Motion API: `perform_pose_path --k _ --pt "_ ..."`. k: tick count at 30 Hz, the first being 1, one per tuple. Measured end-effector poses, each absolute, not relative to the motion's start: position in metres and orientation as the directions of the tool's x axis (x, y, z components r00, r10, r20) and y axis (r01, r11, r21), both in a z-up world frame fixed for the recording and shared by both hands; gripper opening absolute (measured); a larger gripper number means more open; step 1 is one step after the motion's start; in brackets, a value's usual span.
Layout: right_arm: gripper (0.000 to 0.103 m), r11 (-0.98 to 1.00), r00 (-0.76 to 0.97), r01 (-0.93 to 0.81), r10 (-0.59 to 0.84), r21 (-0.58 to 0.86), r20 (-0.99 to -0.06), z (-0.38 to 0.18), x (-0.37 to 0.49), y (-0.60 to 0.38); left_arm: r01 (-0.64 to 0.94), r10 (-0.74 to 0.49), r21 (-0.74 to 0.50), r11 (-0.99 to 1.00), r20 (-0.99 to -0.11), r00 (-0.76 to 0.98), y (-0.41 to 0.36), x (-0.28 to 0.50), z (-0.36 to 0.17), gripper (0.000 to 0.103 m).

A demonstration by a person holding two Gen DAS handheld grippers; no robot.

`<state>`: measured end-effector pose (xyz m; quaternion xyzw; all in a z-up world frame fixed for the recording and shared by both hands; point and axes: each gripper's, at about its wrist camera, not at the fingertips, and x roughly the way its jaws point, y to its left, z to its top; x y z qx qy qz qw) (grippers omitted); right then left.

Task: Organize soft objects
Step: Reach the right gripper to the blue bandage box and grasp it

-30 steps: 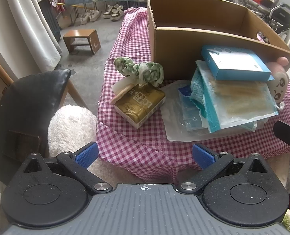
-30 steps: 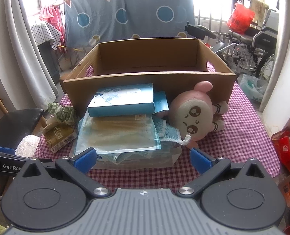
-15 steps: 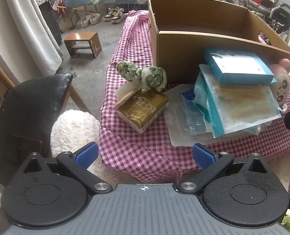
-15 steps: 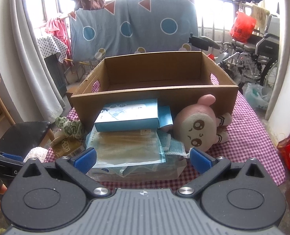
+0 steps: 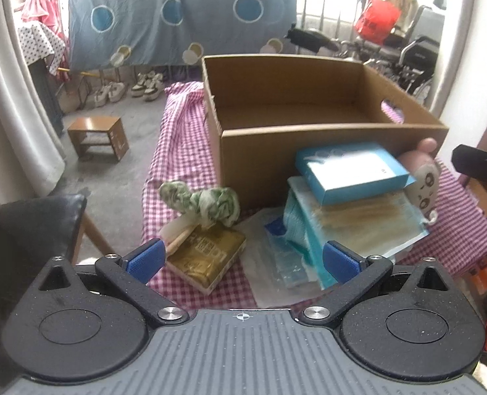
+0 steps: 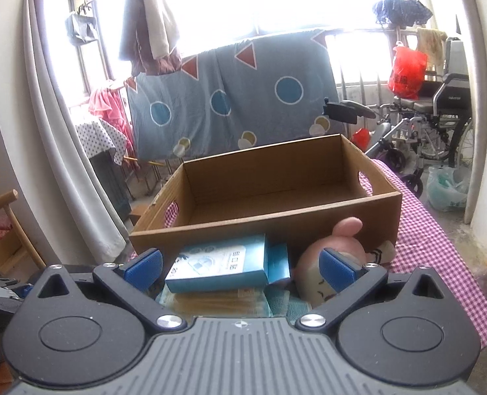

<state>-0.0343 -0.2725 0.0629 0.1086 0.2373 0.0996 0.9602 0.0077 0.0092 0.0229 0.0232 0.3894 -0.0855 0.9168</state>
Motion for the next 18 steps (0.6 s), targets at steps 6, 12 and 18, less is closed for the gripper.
perform_pose_path --k 6,12,18 --pt "0.103 0.915 0.853 -0.185 0.331 0.359 -0.404 0.059 -0.012 -0.280 0.307 -0.302 -0.101 0.946 -0.619 0.725 0.002 0.020 0.033 0.102" --pt "0.076 0.907 0.815 -0.216 0.372 0.363 -0.445 0.052 0.014 -0.271 0.429 -0.403 -0.115 0.896 -0.614 0.679 -0.022 0.039 0.031 0.094" --pt "0.065 0.907 0.768 -0.200 0.380 0.370 -0.516 0.041 0.036 -0.267 0.511 -0.438 -0.092 0.854 -0.656 0.614 -0.045 0.052 0.023 0.083"
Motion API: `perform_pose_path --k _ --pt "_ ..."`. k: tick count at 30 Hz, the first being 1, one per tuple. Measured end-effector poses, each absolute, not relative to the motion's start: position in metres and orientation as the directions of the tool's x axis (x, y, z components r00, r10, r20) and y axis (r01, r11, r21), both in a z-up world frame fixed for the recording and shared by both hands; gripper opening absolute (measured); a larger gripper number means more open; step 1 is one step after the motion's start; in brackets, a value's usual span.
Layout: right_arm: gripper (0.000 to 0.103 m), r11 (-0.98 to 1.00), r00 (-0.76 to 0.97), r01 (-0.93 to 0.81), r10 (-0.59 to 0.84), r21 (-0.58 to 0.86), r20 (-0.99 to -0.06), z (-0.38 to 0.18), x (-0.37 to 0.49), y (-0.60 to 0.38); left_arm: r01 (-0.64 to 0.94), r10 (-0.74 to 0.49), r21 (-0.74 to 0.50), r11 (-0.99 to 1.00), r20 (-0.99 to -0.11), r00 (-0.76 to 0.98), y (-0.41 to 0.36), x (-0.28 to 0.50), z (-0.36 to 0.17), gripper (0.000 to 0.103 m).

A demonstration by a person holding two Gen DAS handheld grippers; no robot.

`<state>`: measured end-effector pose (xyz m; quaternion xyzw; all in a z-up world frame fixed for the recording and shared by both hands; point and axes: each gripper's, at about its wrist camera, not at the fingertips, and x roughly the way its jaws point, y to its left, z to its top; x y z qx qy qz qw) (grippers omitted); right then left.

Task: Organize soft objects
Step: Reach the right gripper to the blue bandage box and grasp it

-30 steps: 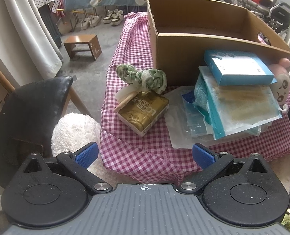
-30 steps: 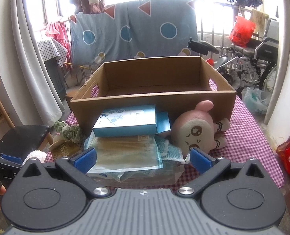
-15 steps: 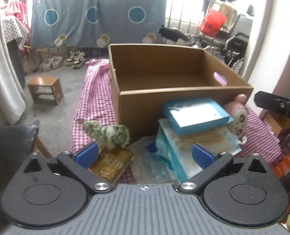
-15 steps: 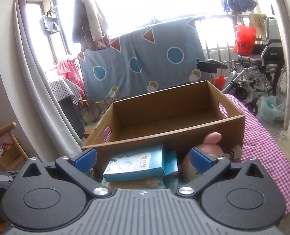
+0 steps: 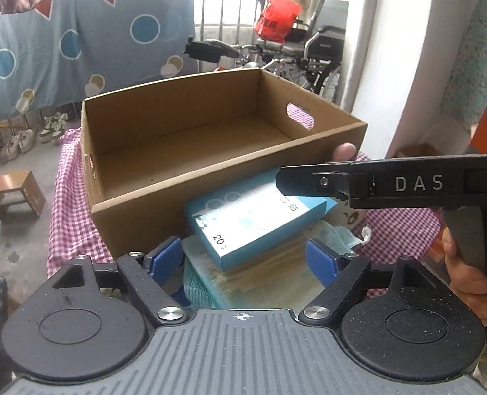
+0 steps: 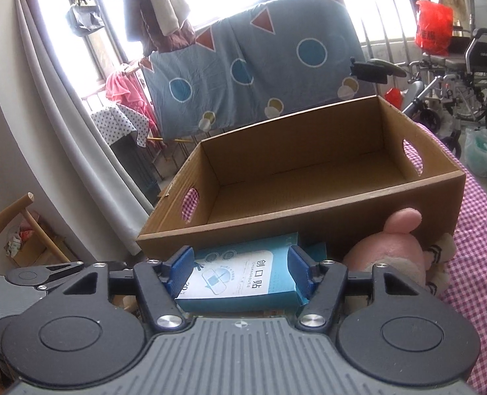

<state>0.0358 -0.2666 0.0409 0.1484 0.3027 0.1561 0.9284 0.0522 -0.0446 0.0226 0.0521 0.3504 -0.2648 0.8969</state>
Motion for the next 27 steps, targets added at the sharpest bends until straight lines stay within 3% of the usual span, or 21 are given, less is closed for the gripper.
perform_pose_path --k 4,16,27 --pt "0.063 0.907 0.748 -0.190 0.381 0.375 -0.543 0.036 0.046 -0.267 0.520 -0.417 -0.068 0.852 -0.687 0.595 -0.053 0.061 0.017 0.078" --pt "0.057 0.911 0.702 -0.181 0.383 0.370 -0.600 0.031 0.062 -0.262 0.518 -0.376 -0.044 0.854 -0.741 0.557 -0.064 0.071 0.009 0.077" --pt "0.057 0.915 0.712 -0.213 0.385 0.343 -0.587 0.041 0.052 -0.255 0.490 -0.343 -0.003 0.872 -0.718 0.606 -0.068 0.065 0.017 0.077"
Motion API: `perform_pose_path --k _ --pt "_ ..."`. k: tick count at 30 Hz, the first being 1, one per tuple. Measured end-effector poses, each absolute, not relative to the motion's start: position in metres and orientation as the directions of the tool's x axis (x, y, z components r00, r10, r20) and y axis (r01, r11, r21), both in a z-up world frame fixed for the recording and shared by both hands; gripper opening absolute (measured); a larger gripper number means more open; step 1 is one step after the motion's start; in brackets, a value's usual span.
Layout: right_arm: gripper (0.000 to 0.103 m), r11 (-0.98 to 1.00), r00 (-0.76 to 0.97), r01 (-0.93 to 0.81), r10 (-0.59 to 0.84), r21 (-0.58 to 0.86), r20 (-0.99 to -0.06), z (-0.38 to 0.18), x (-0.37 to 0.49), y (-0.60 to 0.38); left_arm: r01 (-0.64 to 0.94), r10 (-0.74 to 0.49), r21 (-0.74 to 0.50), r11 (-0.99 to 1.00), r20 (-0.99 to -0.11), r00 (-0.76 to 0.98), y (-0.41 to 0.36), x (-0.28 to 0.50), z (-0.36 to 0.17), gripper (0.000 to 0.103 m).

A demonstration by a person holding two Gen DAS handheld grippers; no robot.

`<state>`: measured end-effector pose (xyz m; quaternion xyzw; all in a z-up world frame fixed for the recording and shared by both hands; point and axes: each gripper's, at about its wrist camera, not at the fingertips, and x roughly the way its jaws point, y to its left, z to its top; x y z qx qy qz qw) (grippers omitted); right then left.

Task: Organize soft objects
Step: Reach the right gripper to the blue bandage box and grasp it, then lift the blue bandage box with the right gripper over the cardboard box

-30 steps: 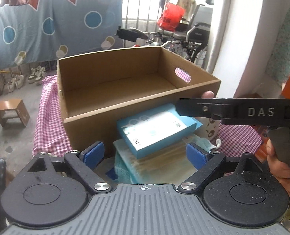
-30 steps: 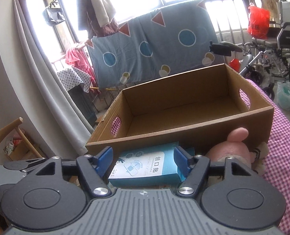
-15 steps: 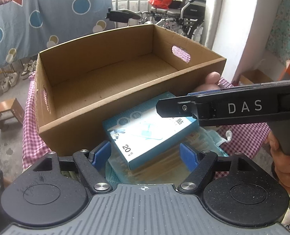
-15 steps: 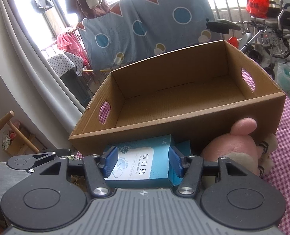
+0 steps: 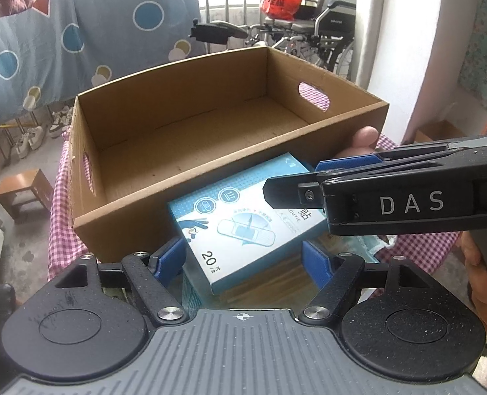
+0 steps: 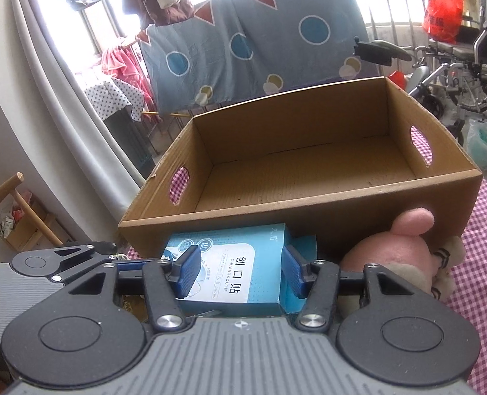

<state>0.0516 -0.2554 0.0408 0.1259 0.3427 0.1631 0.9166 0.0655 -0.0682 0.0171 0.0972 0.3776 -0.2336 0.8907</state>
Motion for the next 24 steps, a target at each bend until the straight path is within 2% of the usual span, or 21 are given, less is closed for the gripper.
perform_pose_path --k 1,3,5,8,12,17,19,24 --pt "0.057 0.914 0.714 -0.217 0.388 0.342 -0.583 0.043 0.049 -0.255 0.487 -0.345 -0.005 0.873 -0.713 0.611 -0.067 0.063 0.019 0.074" --pt "0.043 0.890 0.696 -0.250 0.439 0.381 -0.568 0.047 0.046 -0.254 0.496 -0.370 -0.024 0.868 -0.697 0.614 -0.063 0.057 0.026 0.072" --pt "0.043 0.867 0.679 -0.274 0.482 0.417 -0.554 0.052 0.042 -0.250 0.509 -0.404 -0.056 0.859 -0.685 0.606 -0.061 0.051 0.032 0.072" --pt "0.043 0.886 0.710 -0.289 0.453 0.363 -0.539 0.059 0.034 -0.240 0.515 -0.409 -0.031 0.856 -0.650 0.641 -0.064 0.043 0.040 0.074" --pt "0.043 0.889 0.723 -0.256 0.437 0.379 -0.535 0.062 0.035 -0.249 0.497 -0.384 -0.022 0.868 -0.664 0.641 -0.061 0.048 0.032 0.074" --pt "0.049 0.904 0.785 -0.181 0.370 0.387 -0.497 0.068 0.027 -0.279 0.502 -0.407 -0.057 0.863 -0.668 0.623 -0.052 0.049 0.027 0.084" --pt "0.060 0.900 0.781 -0.153 0.363 0.408 -0.508 0.062 0.026 -0.290 0.508 -0.409 -0.056 0.860 -0.671 0.619 -0.053 0.050 0.028 0.088" --pt "0.060 0.879 0.730 -0.130 0.398 0.459 -0.556 0.041 0.038 -0.293 0.520 -0.392 -0.026 0.854 -0.689 0.610 -0.060 0.056 0.024 0.090"
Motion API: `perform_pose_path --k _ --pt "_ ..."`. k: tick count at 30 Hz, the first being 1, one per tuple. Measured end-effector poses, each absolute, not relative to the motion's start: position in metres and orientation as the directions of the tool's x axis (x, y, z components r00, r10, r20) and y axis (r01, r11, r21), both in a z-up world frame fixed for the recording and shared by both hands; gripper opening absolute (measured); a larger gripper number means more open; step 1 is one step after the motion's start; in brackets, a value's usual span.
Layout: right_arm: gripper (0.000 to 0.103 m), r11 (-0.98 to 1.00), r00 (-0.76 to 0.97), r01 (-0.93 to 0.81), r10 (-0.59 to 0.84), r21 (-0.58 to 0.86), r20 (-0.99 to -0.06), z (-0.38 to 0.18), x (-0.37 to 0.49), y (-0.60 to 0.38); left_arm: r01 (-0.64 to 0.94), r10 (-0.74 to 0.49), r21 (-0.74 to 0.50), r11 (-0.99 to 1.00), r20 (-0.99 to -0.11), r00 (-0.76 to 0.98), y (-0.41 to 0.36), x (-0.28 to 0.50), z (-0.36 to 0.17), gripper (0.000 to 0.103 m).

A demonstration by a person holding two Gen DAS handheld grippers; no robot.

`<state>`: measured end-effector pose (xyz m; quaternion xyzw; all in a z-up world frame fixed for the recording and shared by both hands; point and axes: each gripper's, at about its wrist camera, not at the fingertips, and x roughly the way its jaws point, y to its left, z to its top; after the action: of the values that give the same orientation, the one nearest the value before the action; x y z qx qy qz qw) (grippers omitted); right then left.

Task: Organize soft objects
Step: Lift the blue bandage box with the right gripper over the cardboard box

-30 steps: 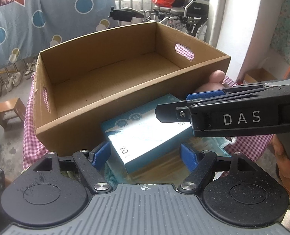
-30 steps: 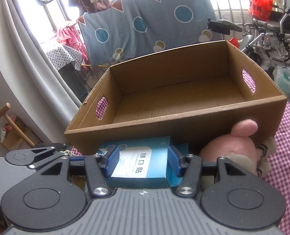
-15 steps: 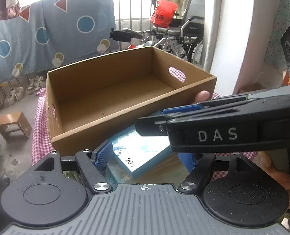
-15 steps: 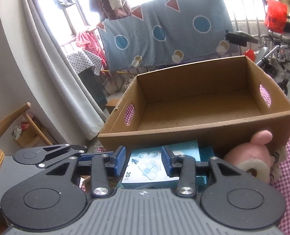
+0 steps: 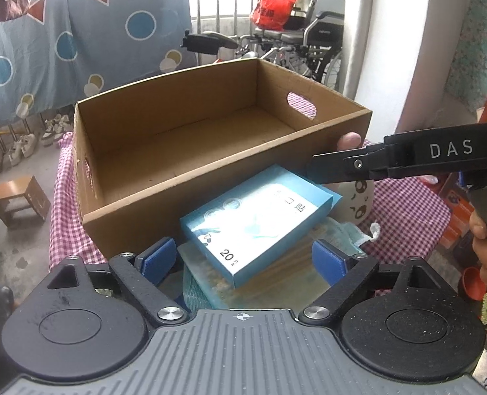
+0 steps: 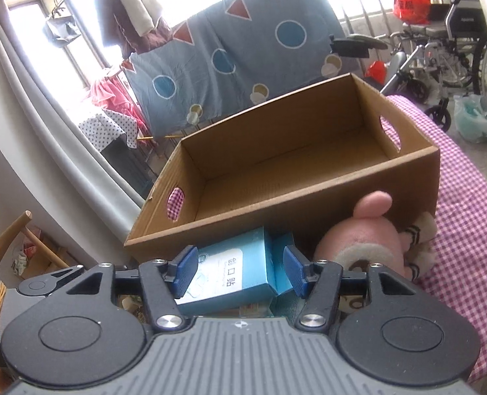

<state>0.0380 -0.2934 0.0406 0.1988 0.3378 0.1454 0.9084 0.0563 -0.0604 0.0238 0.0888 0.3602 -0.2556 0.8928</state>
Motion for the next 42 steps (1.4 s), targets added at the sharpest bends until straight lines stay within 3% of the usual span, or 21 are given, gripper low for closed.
perform_pose_path --k 17,28,42 --pt "0.061 0.889 0.626 -0.163 0.428 0.427 -0.651 0.027 0.075 -0.268 0.523 -0.374 -0.029 0.852 -0.732 0.570 -0.073 0.070 0.008 0.080" --pt "0.056 0.909 0.687 -0.200 0.397 0.367 -0.609 0.055 0.051 -0.258 0.498 -0.388 -0.042 0.866 -0.684 0.618 -0.065 0.058 0.025 0.080" --pt "0.056 0.903 0.761 -0.301 0.421 0.307 -0.494 0.107 0.031 -0.239 0.432 -0.372 -0.018 0.902 -0.540 0.755 -0.050 0.045 0.075 0.080"
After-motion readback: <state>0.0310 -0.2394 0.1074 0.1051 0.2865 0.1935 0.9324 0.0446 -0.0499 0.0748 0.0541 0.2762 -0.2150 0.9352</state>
